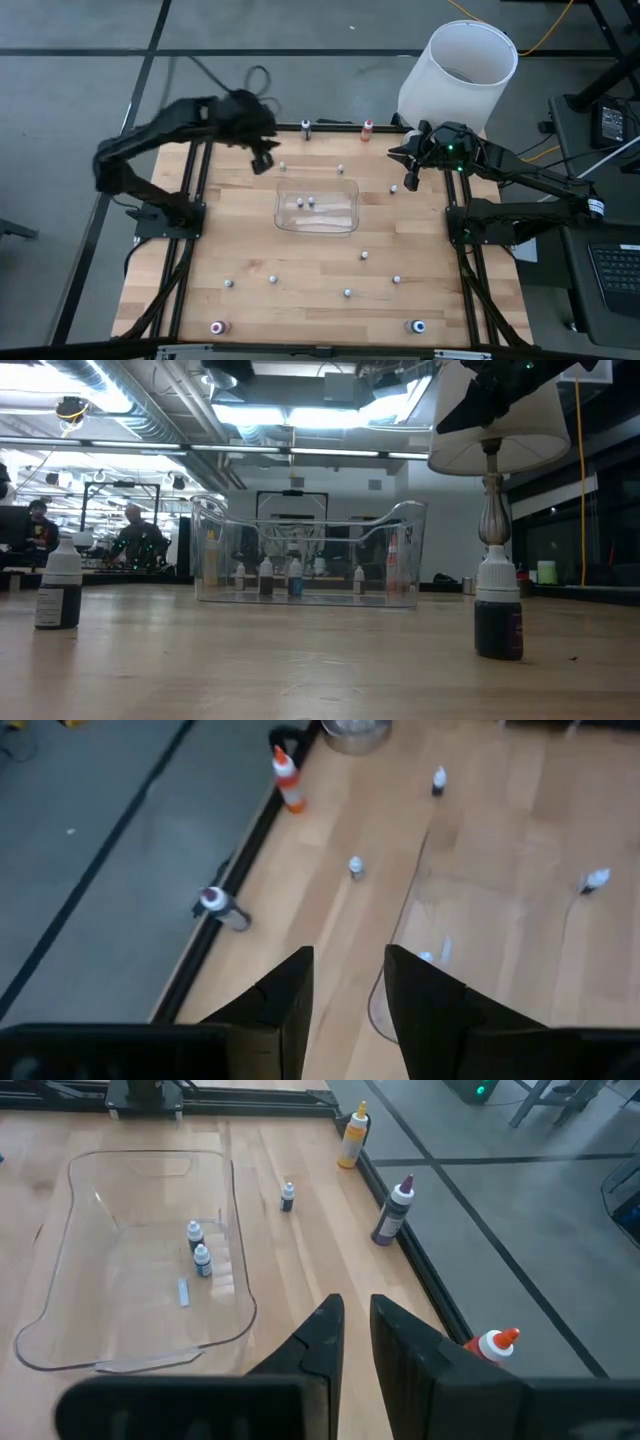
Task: Pick & Place food coloring
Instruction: Put the green food coloring bottle into the transparent bin
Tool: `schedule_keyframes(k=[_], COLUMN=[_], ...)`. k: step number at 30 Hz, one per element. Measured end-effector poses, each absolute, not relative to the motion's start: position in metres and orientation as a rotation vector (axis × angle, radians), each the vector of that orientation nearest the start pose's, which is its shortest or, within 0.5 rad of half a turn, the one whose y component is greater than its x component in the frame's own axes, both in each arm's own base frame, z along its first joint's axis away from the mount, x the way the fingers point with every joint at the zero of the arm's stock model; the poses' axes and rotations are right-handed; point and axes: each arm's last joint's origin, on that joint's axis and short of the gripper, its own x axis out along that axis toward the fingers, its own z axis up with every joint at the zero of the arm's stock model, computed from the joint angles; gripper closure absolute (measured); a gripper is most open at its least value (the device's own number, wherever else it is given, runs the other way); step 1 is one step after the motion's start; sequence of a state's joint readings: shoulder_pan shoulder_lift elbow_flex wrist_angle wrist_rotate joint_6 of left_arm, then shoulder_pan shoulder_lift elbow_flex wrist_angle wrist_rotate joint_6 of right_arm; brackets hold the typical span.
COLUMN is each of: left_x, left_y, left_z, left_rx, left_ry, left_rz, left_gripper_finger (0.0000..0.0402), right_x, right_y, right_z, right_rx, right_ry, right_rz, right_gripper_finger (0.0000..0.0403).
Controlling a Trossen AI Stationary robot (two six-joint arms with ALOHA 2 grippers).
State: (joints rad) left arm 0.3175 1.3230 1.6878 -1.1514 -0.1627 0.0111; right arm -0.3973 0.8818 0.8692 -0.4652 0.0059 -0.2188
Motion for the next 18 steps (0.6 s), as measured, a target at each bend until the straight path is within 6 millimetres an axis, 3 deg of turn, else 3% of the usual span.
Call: schedule_keyframes(k=[8, 18], left_x=[0.184, 0.194], left_y=[0.076, 0.101], left_z=[0.448, 0.436], left_rx=[-0.064, -0.061], left_ry=[0.757, 0.842], left_rz=[0.536, 0.596], left_gripper_finger=[0.0281, 0.0281], right_x=[0.169, 0.169], right_y=[-0.071, -0.071], right_z=[0.320, 0.320], right_rx=[-0.118, -0.118], right_ry=[0.512, 0.512], right_rz=[-0.342, -0.342], right_gripper_finger=[0.0345, 0.0345])
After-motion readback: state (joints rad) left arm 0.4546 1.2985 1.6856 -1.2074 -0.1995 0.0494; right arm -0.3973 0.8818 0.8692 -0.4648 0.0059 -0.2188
